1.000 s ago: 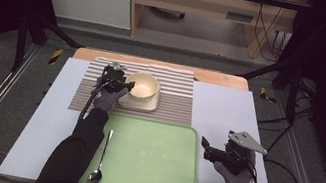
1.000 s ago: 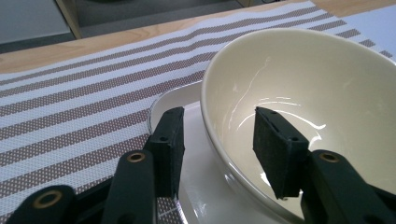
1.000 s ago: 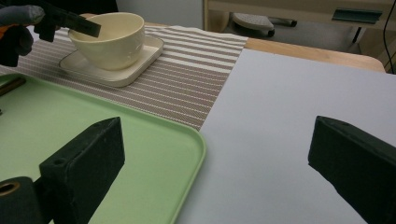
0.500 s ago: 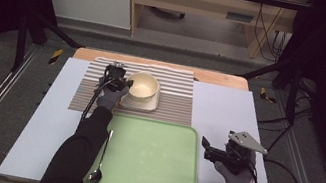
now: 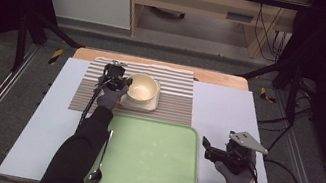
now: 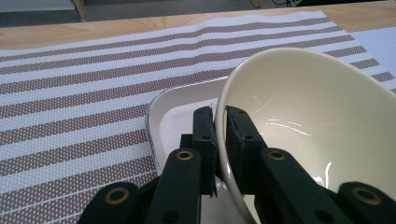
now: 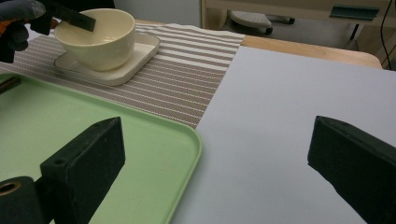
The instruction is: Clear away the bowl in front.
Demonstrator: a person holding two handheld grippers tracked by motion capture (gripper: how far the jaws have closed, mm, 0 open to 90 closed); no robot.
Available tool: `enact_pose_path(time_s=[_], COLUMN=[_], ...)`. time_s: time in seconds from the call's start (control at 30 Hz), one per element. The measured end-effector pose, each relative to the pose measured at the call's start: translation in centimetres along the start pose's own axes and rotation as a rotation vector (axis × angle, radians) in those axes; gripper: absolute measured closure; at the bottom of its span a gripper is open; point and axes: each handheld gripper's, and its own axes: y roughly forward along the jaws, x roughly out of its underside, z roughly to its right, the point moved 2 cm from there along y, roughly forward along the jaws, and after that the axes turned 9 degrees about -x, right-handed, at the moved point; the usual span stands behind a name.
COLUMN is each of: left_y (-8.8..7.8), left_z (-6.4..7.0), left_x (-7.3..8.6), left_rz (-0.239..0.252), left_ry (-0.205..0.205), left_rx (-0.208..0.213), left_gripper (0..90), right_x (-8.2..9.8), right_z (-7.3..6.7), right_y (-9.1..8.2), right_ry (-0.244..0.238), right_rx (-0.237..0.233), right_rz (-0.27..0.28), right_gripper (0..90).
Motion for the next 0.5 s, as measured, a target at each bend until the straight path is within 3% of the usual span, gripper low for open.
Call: enact_pose_path(time_s=[0.17, 0.5], left_y=[-0.7, -3.9], left_z=[0.1, 0.1], left_x=[-0.3, -1.7], left_rz=[0.014, 0.080], left_ry=[0.010, -0.005], left_rx=[-0.006, 0.036], left_gripper=[82.0, 82.1], right_x=[0.0, -0.1], right_z=[0.1, 0.0], right_y=[-0.1, -0.2], right_ry=[-0.002, -0.004], right_rx=[0.003, 0.004], right_rz=[0.003, 0.009], right_gripper=[4.1, 4.1])
